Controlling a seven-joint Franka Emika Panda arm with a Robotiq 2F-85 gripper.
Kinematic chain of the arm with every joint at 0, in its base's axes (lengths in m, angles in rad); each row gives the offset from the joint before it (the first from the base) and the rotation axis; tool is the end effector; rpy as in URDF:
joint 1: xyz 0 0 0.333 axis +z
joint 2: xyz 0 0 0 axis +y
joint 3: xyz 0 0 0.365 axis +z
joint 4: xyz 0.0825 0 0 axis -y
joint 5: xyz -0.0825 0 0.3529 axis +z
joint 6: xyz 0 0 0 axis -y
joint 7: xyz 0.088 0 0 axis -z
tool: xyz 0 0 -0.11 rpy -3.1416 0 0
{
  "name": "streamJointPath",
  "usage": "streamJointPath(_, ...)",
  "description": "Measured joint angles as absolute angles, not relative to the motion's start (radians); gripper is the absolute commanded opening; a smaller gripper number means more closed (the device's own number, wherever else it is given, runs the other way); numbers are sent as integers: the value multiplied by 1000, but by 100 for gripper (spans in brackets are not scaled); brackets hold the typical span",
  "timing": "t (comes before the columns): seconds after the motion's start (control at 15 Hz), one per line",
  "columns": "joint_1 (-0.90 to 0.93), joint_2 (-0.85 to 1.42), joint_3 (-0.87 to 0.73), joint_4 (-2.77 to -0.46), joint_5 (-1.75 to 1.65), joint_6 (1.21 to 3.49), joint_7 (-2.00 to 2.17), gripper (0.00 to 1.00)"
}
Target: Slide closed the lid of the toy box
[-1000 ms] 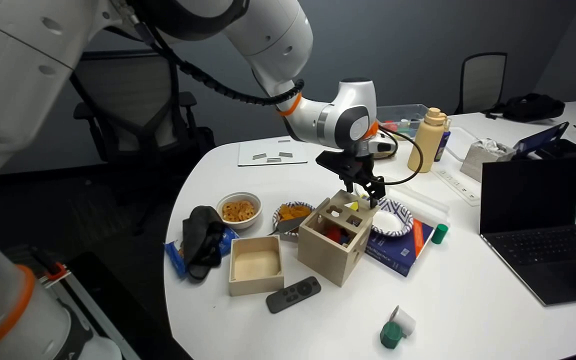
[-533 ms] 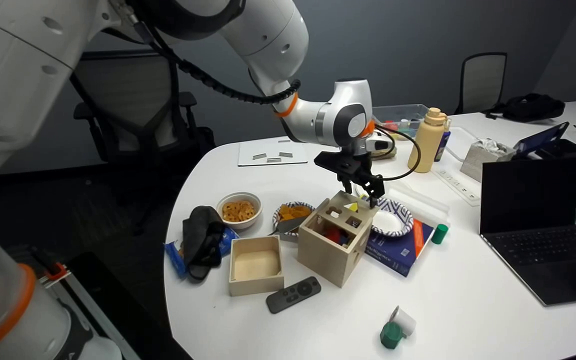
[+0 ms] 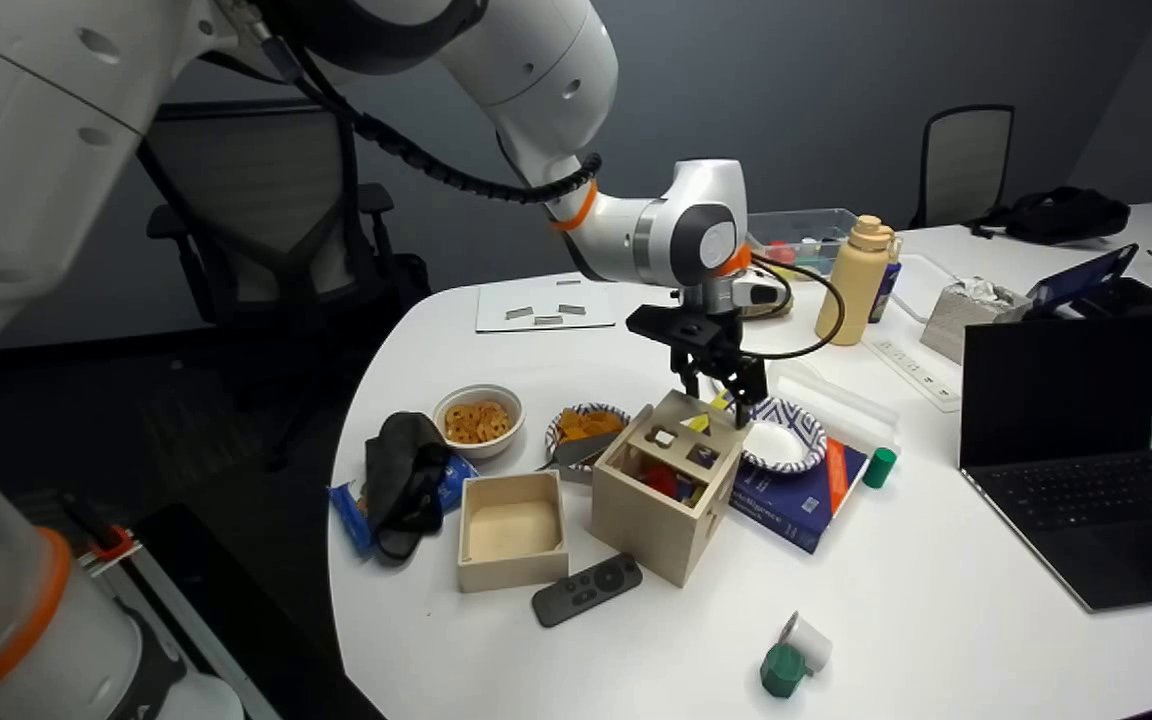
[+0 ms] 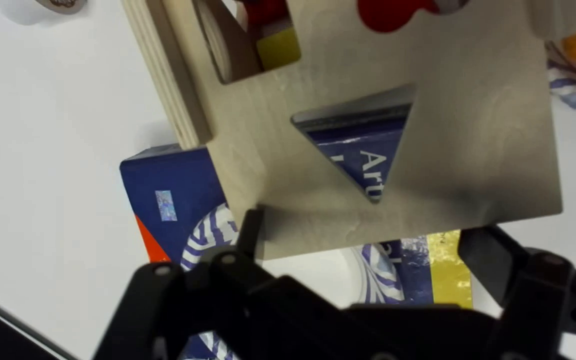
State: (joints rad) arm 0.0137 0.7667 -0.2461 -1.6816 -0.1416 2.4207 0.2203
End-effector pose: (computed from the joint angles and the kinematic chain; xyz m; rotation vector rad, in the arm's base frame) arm 0.6757 -0.1333 0.2199 2.8507 -0.4005 -0.0205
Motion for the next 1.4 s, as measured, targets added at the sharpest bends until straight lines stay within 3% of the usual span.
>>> streamJointPath(1.4,-21,695,-240,-1701,-142,2156,215,100)
